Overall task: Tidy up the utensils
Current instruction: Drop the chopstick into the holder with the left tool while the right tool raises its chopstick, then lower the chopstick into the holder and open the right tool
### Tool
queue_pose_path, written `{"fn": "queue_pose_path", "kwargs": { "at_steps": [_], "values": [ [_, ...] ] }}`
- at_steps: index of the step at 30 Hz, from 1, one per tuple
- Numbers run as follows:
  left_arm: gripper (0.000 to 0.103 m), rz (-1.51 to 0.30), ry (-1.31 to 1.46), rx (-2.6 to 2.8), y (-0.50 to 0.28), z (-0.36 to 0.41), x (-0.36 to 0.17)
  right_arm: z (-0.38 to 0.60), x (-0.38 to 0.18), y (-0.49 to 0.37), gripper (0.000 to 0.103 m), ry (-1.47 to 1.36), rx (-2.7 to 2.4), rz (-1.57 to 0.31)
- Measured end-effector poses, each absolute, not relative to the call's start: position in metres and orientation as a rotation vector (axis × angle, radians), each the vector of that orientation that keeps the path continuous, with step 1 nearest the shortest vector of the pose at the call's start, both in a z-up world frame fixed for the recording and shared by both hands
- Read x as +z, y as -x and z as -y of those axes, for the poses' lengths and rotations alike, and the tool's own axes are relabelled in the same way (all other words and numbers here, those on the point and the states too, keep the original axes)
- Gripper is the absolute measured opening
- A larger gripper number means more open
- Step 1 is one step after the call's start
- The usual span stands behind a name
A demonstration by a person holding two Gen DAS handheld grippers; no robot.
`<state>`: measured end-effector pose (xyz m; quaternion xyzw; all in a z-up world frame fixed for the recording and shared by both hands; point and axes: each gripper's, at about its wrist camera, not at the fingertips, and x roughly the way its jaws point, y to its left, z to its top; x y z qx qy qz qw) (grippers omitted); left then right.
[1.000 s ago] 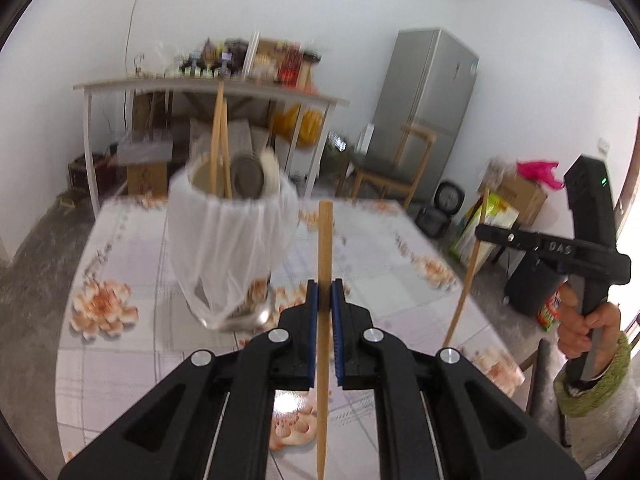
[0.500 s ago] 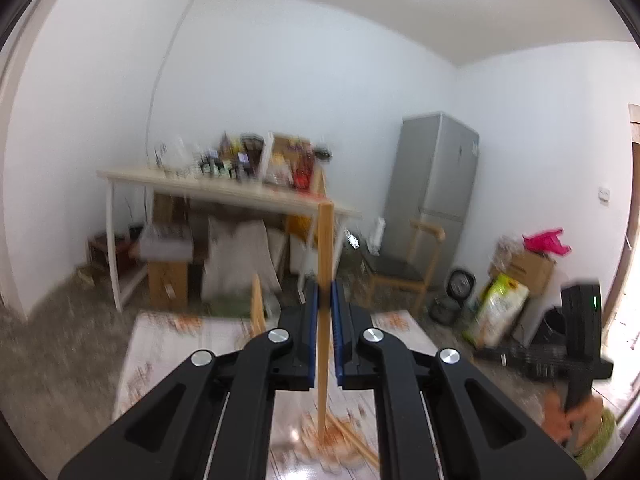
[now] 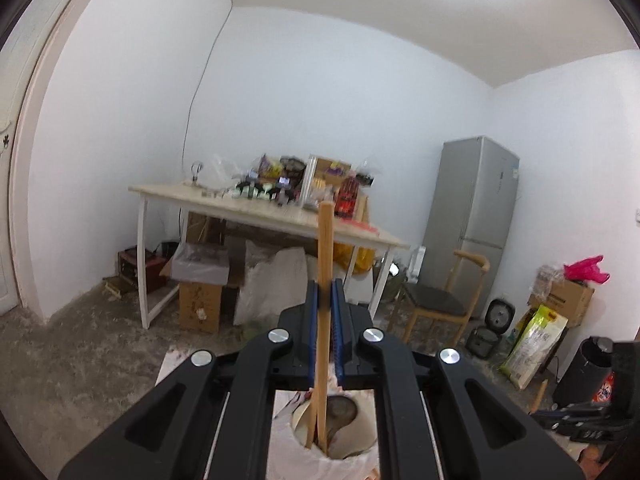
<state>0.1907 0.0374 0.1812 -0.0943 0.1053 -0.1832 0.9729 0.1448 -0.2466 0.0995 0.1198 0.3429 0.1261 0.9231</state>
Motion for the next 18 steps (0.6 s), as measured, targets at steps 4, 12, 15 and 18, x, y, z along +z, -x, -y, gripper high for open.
{"fn": "queue_pose_path", "kwargs": {
  "at_steps": [4, 12, 15, 18],
  "values": [
    [0.006, -0.279, 0.194, -0.372, -0.202, -0.036, 0.155, 0.244, 0.095, -0.150, 0.004, -0.245, 0.260, -0.721],
    [0.012, -0.448, 0.197, -0.466, -0.214, -0.027, 0.116, 0.238, 0.100, -0.153, 0.004, -0.231, 0.257, -0.723],
    [0.039, -0.461, 0.209, -0.482, -0.208, -0.031, 0.110, 0.237, 0.106, -0.152, 0.004, -0.227, 0.258, -0.712],
    [0.049, -0.452, 0.220, -0.478, -0.198, -0.039, 0.110, 0.232, 0.116, -0.154, 0.004, -0.221, 0.264, -0.690]
  ]
}}
